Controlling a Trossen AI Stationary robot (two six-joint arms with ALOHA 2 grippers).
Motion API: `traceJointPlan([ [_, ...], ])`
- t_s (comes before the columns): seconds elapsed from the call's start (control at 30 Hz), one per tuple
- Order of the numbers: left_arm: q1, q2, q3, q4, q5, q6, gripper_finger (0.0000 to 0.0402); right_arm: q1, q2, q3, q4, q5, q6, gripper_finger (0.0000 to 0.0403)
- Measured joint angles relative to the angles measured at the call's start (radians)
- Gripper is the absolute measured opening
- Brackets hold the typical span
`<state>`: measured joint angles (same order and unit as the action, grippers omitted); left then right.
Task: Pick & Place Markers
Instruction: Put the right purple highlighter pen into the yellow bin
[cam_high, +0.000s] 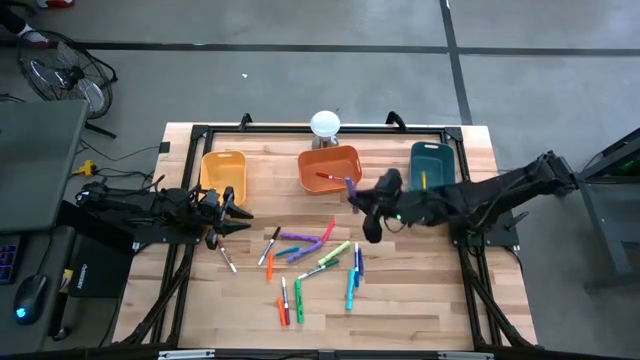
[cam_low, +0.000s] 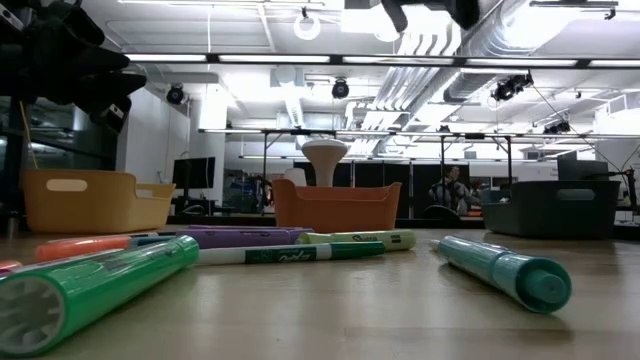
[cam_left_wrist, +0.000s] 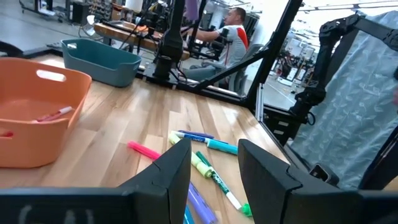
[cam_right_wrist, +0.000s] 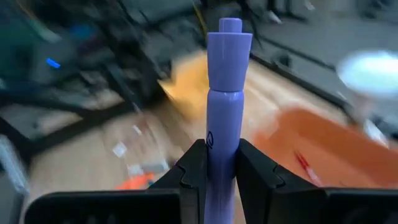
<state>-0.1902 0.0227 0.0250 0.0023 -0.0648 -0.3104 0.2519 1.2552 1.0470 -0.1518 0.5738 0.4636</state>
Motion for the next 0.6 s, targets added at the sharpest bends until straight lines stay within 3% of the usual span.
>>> traceJointPlan([
  [0.2,0.000,0.000,0.000,0.003,-0.027,0.066,0.0131,-0.101,0.000,0.000,0.104,-0.117,-0.052,0.0053],
  [0.37,0.000,0.000,0.000,0.017,-0.043,0.068,0.0131,-0.129,0.000,0.000,0.105,-0.121,-0.053,0.0053],
  [0.6,0.000,0.000,0.000,0.052,0.087,0.067,0.0131,-0.130,0.000,0.000,0.105,-0.095,-0.053,0.0053],
])
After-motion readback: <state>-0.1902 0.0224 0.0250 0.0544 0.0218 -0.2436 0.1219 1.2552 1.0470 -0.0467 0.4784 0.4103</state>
